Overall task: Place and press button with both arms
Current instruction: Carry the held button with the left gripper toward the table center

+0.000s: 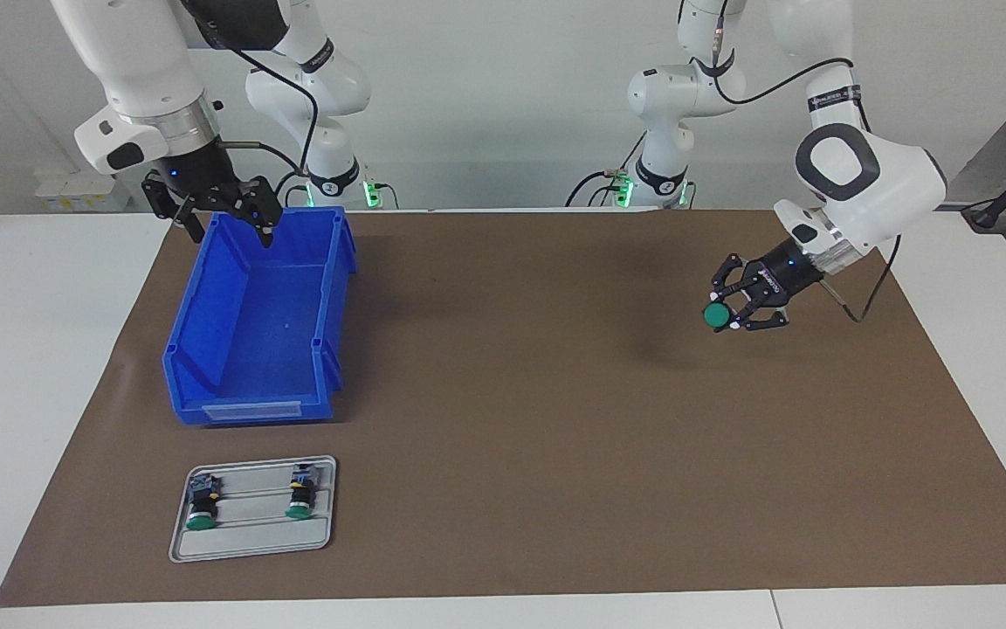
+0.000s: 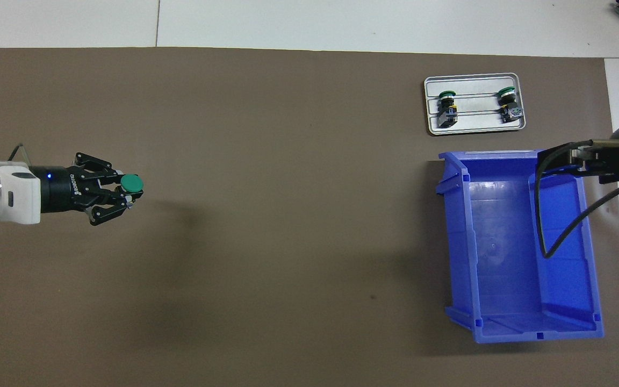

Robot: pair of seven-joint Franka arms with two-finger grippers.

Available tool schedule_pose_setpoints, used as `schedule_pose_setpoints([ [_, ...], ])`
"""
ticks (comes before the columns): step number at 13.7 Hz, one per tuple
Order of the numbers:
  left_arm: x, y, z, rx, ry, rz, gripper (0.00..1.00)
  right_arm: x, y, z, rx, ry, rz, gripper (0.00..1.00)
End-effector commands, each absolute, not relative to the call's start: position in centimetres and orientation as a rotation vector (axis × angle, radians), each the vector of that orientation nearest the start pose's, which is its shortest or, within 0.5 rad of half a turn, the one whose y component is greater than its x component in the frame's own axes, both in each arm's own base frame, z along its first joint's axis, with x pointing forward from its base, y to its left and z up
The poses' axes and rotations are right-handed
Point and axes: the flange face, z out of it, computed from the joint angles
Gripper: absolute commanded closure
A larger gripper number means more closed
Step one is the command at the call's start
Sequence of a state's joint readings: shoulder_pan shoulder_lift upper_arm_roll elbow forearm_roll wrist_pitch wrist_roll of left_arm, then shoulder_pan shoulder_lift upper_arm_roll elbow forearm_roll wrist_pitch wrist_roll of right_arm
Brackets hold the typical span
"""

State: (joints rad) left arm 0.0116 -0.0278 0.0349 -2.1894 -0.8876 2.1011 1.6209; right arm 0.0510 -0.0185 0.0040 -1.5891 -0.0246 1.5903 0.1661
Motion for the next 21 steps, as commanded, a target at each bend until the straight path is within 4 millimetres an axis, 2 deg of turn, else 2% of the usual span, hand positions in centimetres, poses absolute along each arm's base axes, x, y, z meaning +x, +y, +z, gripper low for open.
schedule_pose_setpoints([
  [1,49.8,-1.5,39.7,2.141,-1.211,0.804,0.95,54.6,2.7,62.8,-3.162,0.153,-0.031,0.0],
  [5,48.2,-1.7,36.7,2.103,-1.098,0.952,0.94,54.6,2.7,62.8,-3.162,0.153,-0.031,0.0],
  [7,48.4,-1.6,34.4,2.091,-1.073,0.995,0.91,54.6,2.7,62.8,-3.162,0.152,-0.031,0.0],
  [10,49.3,-2.8,30.8,2.079,-1.035,1.037,0.87,54.6,2.6,62.8,-3.162,0.155,-0.031,0.0],
  [13,49.9,-6.2,28.7,2.023,-0.935,1.149,0.82,54.6,2.7,62.8,-3.162,0.152,-0.031,0.0],
  [15,49.7,-8.8,27.2,1.99,-0.912,1.221,0.85,54.6,2.6,62.8,-3.162,0.155,-0.031,0.0],
  [17,49.5,-11.6,27.2,1.952,-0.856,1.33,0.86,54.6,2.7,62.8,-3.162,0.152,-0.031,0.0],
  [21,49.2,-14.9,25.9,1.92,-0.866,1.361,0.84,54.6,2.7,62.8,-3.162,0.15,-0.031,0.0],
])
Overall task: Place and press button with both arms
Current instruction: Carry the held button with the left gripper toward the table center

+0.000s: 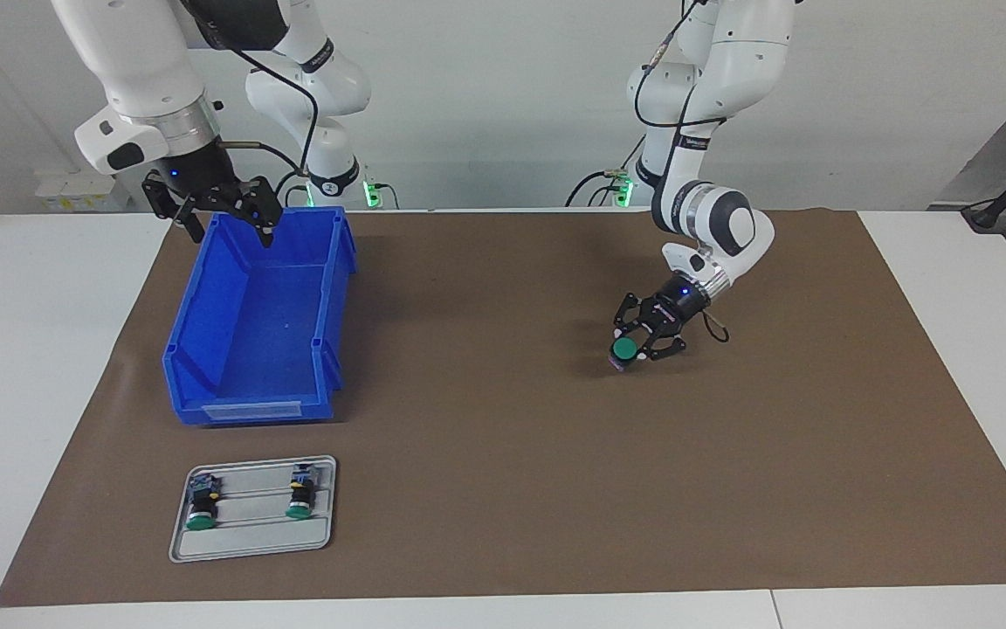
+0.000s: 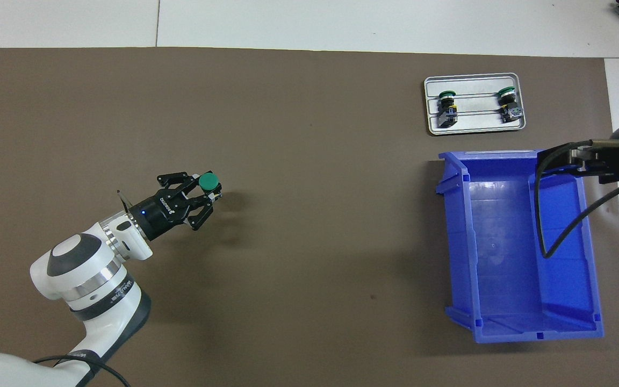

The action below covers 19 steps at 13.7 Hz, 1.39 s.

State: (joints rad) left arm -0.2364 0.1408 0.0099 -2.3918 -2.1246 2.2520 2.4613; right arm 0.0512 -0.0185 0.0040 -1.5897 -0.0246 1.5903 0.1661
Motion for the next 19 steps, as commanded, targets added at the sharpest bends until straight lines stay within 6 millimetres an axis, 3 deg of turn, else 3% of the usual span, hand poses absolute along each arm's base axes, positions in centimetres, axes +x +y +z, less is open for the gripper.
schedule_pose_setpoints([
  [1,49.7,-15.5,24.6,1.924,-0.887,1.352,0.84,54.6,2.7,62.9,-3.162,0.152,-0.033,0.0],
  [9,52.0,-17.5,24.7,1.895,-0.871,1.409,0.83,54.6,2.6,62.9,-3.162,0.155,-0.033,0.0],
  [13,48.8,-20.4,23.3,1.861,-0.973,1.354,0.83,54.6,2.7,62.8,-3.162,0.153,-0.031,0.0],
  [19,46.7,-20.6,23.2,1.766,-0.991,1.377,0.83,54.6,2.7,62.9,-3.162,0.153,-0.033,0.0],
])
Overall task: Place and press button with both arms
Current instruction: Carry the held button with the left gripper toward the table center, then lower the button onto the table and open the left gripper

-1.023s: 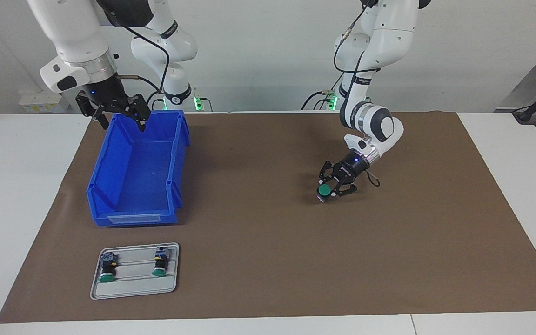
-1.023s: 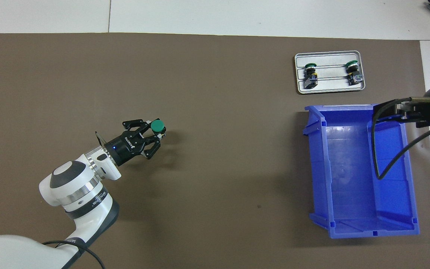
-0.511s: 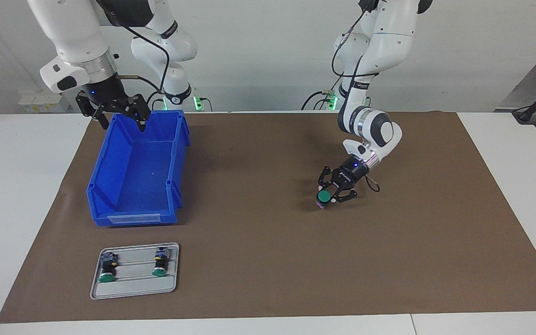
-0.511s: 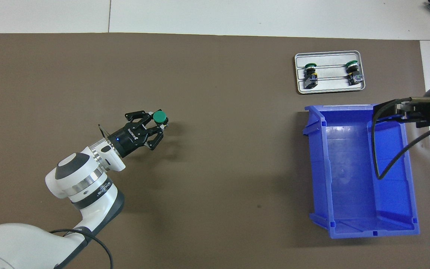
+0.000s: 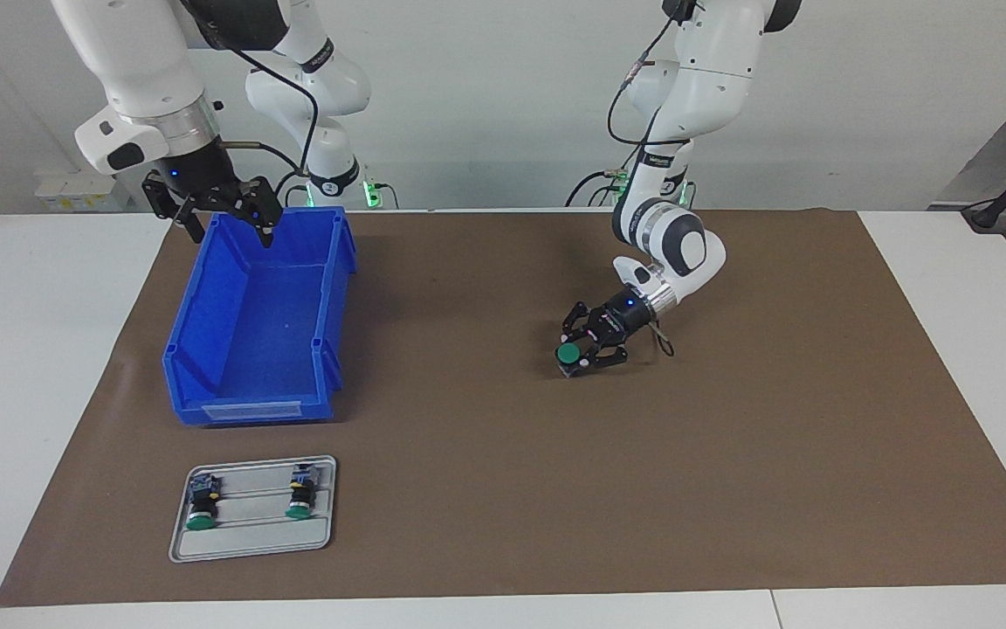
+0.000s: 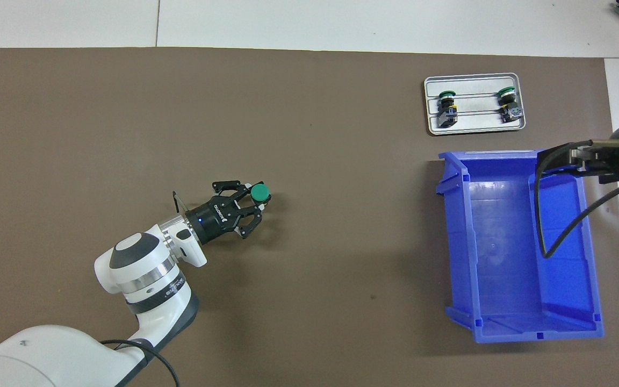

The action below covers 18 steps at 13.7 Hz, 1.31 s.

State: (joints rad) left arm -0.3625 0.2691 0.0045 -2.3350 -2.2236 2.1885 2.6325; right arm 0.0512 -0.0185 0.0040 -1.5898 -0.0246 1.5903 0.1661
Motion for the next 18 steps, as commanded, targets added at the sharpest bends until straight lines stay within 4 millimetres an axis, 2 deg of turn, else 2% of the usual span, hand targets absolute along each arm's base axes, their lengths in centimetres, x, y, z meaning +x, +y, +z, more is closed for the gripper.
schedule_pose_setpoints([
  [1,46.5,-20.6,23.3,1.76,-0.987,1.378,0.83,54.6,2.6,62.8,-3.162,0.155,-0.031,0.0],
  [5,44.8,-19.9,22.4,1.748,-0.992,1.372,0.82,54.6,2.7,62.8,-3.162,0.152,-0.031,0.0],
  [10,43.7,-19.4,21.5,1.759,-1.012,1.363,0.61,54.6,2.6,62.8,-3.162,0.155,-0.031,0.0],
  [14,43.4,-19.4,21.4,1.756,-1.01,1.358,0.26,54.6,2.7,62.8,-3.162,0.15,-0.031,0.0],
  [15,43.3,-19.4,21.4,1.758,-1.008,1.357,0.23,54.6,2.6,62.8,-3.162,0.155,-0.031,0.0],
  [17,43.3,-19.3,21.4,1.763,-1.01,1.355,0.05,54.6,2.6,62.8,-3.162,0.155,-0.031,0.0],
  [18,43.2,-19.3,21.3,1.765,-1.01,1.353,0.02,54.6,2.6,62.9,-3.162,0.155,-0.033,0.0],
])
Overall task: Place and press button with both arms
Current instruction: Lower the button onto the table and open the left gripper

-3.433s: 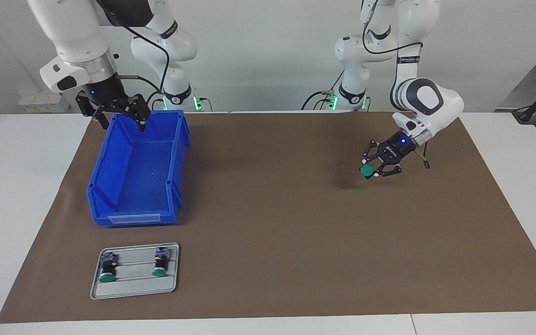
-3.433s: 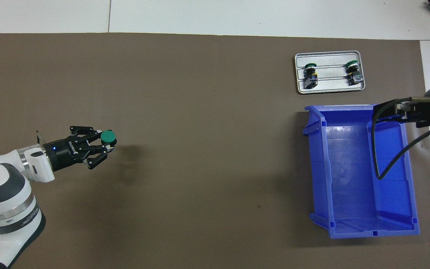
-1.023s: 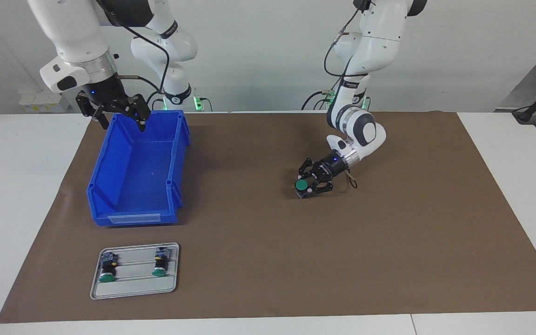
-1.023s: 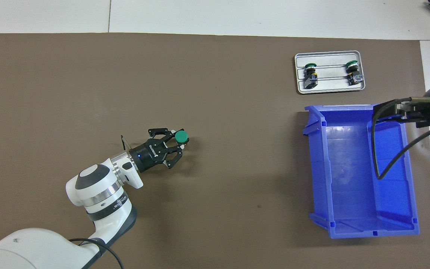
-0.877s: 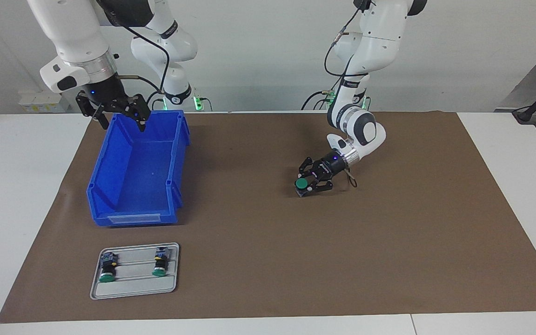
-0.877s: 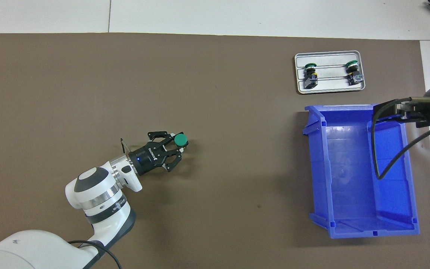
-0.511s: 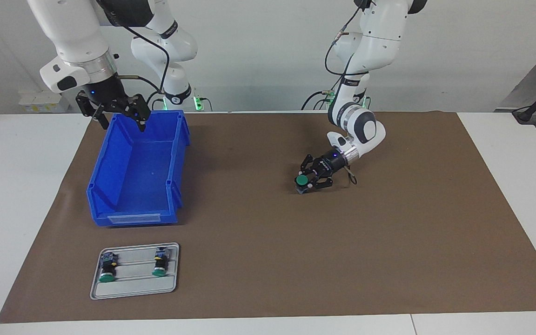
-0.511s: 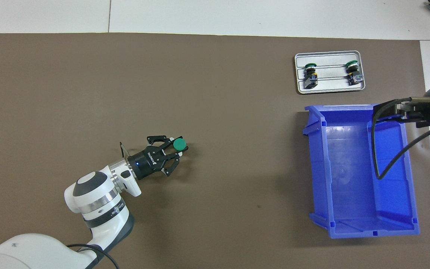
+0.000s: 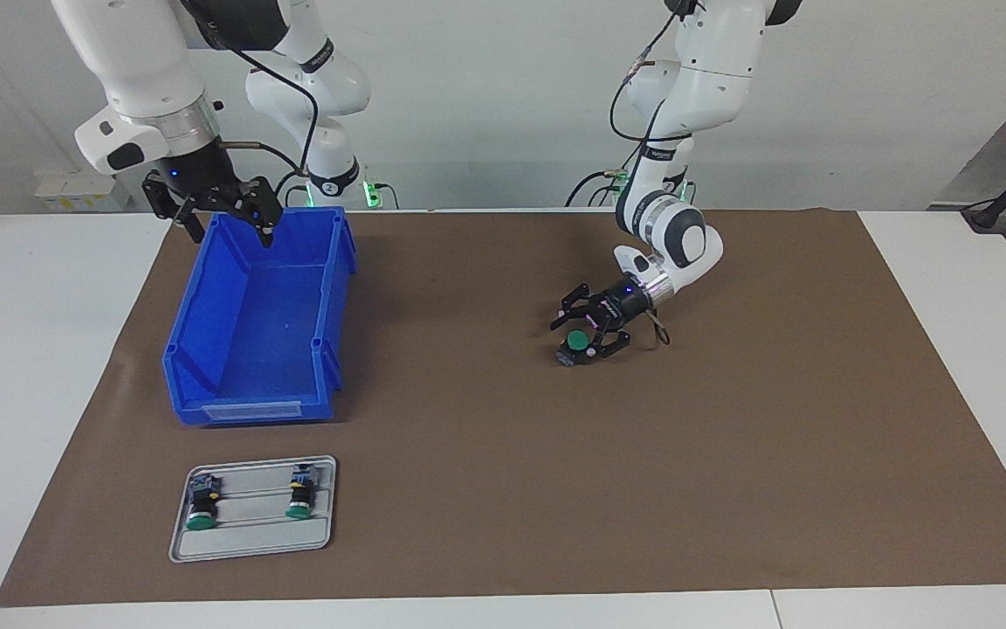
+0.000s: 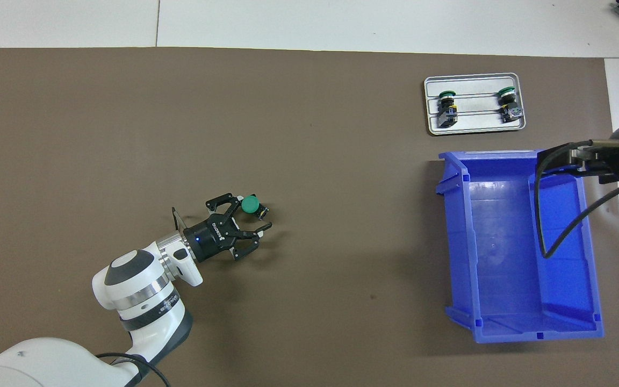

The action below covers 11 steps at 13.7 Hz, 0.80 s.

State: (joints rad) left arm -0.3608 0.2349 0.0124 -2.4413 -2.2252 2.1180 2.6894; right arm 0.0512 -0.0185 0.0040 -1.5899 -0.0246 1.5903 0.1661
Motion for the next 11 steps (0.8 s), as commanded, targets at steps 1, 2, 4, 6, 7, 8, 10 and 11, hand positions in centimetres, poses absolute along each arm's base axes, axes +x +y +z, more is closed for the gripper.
schedule_pose_setpoints([
  [1,43.0,-19.2,21.2,1.767,-1.008,1.349,0.02,54.6,2.6,62.8,-3.162,0.155,-0.031,0.0],
  [2,43.0,-19.2,21.3,1.765,-1.01,1.35,0.02,54.6,2.7,62.9,-3.162,0.155,-0.033,0.0],
  [4,42.7,-19.6,21.2,1.765,-1.02,1.339,0.02,54.6,2.6,62.8,-3.162,0.155,-0.031,0.0],
  [6,42.6,-19.7,21.1,1.766,-1.022,1.335,0.02,54.6,2.6,62.8,-3.162,0.155,-0.031,0.0],
  [7,42.4,-19.5,20.9,1.769,-1.021,1.331,0.02,54.6,2.7,62.9,-3.162,0.153,-0.033,0.0],
  [8,42.3,-19.4,20.8,1.773,-1.029,1.333,0.02,54.6,2.7,62.8,-3.162,0.152,-0.031,0.0],
  [10,42.3,-19.0,20.7,1.787,-1.037,1.333,0.01,54.6,2.6,62.8,-3.162,0.155,-0.031,0.0],
  [11,42.3,-18.6,20.4,1.802,-1.047,1.328,0.01,54.6,2.7,62.8,-3.162,0.153,-0.031,0.0],
])
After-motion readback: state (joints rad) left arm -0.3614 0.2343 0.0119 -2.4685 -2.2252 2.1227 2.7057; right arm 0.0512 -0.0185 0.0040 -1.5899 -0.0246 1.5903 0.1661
